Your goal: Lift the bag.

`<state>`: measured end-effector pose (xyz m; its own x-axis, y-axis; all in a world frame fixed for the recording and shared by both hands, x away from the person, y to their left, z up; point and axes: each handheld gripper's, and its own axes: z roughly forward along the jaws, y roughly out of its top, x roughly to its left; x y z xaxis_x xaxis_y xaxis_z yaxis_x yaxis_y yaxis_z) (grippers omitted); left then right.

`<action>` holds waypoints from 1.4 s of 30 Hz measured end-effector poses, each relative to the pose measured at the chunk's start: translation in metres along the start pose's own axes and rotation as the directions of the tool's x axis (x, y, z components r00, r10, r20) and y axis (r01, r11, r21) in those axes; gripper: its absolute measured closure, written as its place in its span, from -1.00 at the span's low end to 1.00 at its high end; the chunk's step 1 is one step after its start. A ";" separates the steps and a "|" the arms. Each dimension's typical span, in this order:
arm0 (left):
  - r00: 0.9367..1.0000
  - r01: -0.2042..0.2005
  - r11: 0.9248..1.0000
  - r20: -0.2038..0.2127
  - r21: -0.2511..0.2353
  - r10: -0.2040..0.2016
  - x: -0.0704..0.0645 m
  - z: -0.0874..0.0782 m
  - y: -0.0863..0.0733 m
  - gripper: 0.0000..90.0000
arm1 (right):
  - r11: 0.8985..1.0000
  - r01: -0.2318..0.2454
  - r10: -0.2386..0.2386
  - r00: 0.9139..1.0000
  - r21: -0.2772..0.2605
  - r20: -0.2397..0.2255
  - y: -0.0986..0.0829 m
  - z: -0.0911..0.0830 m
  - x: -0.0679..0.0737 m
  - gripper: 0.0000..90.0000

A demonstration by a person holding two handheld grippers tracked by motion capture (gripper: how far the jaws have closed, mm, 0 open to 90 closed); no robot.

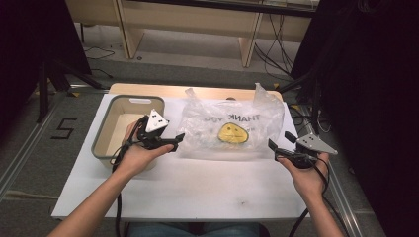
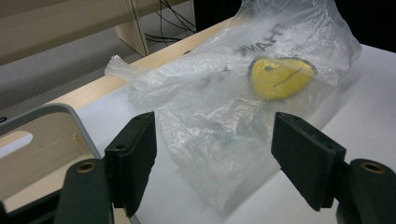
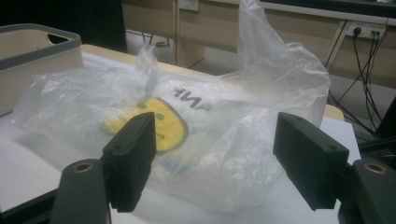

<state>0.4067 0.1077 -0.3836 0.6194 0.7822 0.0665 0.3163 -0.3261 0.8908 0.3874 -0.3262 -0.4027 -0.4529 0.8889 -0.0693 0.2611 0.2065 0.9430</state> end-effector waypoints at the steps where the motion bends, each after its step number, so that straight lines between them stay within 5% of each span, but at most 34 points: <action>1: 1.000 -0.003 1.000 0.000 0.004 0.003 0.000 -0.001 -0.001 -0.31 | 1.000 0.001 -0.001 1.000 0.004 -0.003 0.000 -0.001 0.000 -0.31; 23: 0.997 -0.048 0.997 0.056 0.064 0.045 0.000 -0.028 -0.048 -0.36 | 0.996 0.002 0.006 0.995 0.085 -0.101 -0.030 -0.018 0.009 -0.29; 42: 0.997 -0.042 0.996 0.070 0.074 0.036 -0.005 -0.033 -0.075 -0.40 | 0.995 -0.054 0.063 0.992 0.089 -0.108 -0.049 -0.025 0.010 -0.26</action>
<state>0.3563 0.1458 -0.4355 0.6793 0.7308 0.0672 0.3428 -0.3970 0.8514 0.3494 -0.3378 -0.4413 -0.5247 0.8509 0.0260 0.3596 0.1938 0.9128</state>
